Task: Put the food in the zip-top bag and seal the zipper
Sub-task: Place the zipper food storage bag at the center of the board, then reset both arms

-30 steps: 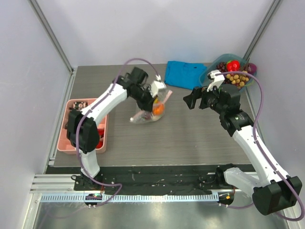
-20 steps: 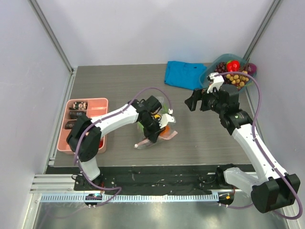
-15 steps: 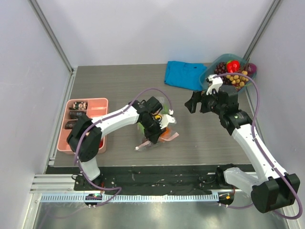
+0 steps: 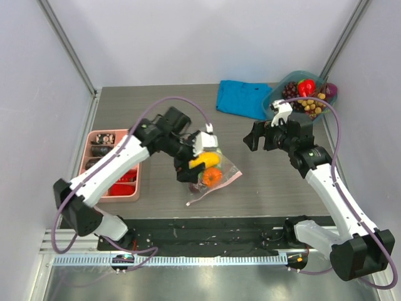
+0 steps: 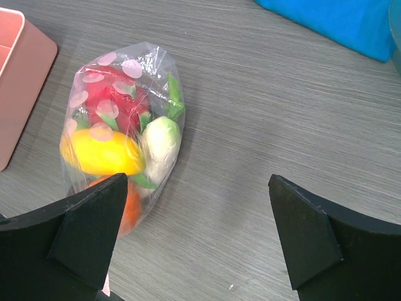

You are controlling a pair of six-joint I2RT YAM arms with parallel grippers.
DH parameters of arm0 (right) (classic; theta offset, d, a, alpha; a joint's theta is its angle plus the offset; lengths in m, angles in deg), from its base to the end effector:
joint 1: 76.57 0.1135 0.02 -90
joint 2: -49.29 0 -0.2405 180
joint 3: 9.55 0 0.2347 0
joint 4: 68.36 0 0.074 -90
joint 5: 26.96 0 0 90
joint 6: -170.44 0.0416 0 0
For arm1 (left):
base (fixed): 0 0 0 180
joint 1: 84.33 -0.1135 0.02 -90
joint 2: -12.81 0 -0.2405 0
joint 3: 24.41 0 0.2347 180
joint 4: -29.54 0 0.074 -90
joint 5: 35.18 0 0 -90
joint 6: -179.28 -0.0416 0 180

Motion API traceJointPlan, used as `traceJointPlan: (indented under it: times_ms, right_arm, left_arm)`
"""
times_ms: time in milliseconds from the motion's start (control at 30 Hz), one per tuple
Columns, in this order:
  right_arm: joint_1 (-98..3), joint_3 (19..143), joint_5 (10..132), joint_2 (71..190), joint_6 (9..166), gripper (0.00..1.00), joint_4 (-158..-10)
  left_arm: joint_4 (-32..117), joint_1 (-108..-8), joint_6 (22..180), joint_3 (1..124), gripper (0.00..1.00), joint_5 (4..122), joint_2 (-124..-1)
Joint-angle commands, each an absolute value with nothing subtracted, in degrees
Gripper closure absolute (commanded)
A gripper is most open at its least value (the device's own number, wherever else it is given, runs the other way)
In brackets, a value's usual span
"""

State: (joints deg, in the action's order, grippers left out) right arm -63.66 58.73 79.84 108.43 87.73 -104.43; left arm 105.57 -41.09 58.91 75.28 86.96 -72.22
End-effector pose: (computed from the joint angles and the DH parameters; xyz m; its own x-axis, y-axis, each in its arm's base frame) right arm 0.2213 0.0631 0.3057 -0.4969 0.0107 -0.8677 -0.4053 0.8813 0.2430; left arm 0.1878 -0.2070 0.3166 -0.1645 0.7424 -0.6495 0.9840 0.0775 -0.1606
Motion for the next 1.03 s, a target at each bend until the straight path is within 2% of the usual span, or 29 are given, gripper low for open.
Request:
traceJointPlan:
  times_ms: [0, 133, 167, 200, 300, 400, 533, 767, 1000]
  right_arm:
    - [-64.17, 62.03, 78.43, 106.34, 88.34, 0.0, -103.39]
    - [-65.05, 63.71, 76.84, 106.69, 90.01, 0.0, -104.71]
    - [-65.57, 63.88, 76.84, 106.43, 91.15, 0.0, -104.8]
    - [-66.1, 63.54, 77.45, 106.34, 91.86, 0.0, -105.15]
    - [-67.86, 62.13, 78.6, 105.81, 94.05, 0.0, -106.29]
    - [-69.62, 60.2, 79.56, 105.63, 94.06, 0.0, -107.34]
    - [-74.0, 58.35, 81.23, 107.47, 91.87, 0.0, -109.45]
    - [-78.84, 58.25, 83.25, 112.92, 88.79, 0.0, -109.72]
    - [-79.55, 64.58, 84.22, 116.26, 88.26, 0.0, -109.46]
  left_arm:
    - [110.19, -49.51, 58.42, 79.77, 0.0, 86.99, -67.09]
    - [111.15, -61.63, 70.34, 88.73, 0.0, 89.08, -70.5]
    - [110.72, -69.05, 73.17, 89.8, 0.0, 93.36, -71.2]
    - [109.41, -72.43, 75.98, 90.59, 0.0, 95.05, -71.73]
    - [98.35, -86.05, 90.83, 86.39, 0.0, 98.05, -71.13]
    - [95.08, -91.52, 96.13, 82.08, 0.0, 96.06, -71.03]
    - [95.68, -91.72, 94.65, 77.34, 0.0, 86.03, -70.86]
    - [93.67, -91.72, 92.71, 67.49, 0.0, 80.05, -67.79]
    - [94.1, -91.63, 91.13, 67.91, 0.0, 78.2, -65.85]
